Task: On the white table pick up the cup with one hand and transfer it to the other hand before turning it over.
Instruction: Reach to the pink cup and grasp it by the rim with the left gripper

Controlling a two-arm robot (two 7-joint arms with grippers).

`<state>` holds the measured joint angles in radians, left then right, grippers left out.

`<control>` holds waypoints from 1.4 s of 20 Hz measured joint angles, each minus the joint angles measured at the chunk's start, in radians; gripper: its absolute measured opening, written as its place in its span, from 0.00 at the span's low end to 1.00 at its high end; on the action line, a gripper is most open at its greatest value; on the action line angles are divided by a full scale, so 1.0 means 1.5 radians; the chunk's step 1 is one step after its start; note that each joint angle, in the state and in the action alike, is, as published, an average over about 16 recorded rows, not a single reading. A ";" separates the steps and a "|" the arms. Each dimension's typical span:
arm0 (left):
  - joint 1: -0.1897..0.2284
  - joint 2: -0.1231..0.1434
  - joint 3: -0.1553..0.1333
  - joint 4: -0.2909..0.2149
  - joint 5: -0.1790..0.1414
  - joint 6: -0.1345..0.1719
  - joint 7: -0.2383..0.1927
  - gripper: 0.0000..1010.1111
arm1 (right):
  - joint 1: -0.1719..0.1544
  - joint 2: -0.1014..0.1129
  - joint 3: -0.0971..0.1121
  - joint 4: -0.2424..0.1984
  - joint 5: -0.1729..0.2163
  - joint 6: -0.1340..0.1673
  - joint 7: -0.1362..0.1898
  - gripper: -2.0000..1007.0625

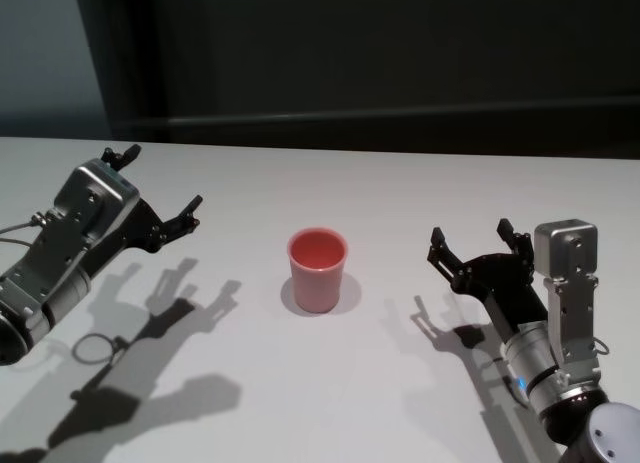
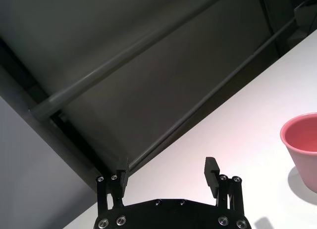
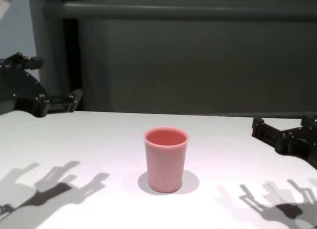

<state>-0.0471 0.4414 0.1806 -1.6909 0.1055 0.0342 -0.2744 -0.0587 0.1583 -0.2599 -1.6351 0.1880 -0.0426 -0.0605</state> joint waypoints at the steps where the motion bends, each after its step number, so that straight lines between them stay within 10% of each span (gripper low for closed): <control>1: -0.005 0.011 0.003 -0.006 0.009 0.004 -0.010 0.99 | 0.000 0.000 0.000 0.000 0.000 0.000 0.000 1.00; 9: -0.067 0.098 0.034 -0.040 0.058 0.021 -0.111 0.99 | 0.000 0.000 0.000 0.000 0.000 0.000 0.000 1.00; 17: -0.155 0.174 0.092 -0.047 0.074 -0.007 -0.238 0.99 | 0.000 0.000 0.000 0.000 0.000 0.000 0.000 1.00; 28: -0.300 0.217 0.205 -0.015 0.083 -0.079 -0.422 0.99 | 0.000 0.000 0.000 0.000 0.000 0.000 0.000 1.00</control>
<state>-0.4977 0.7669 0.4877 -1.7131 0.2301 -0.0850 -0.9080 -0.0587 0.1583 -0.2600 -1.6351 0.1879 -0.0426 -0.0605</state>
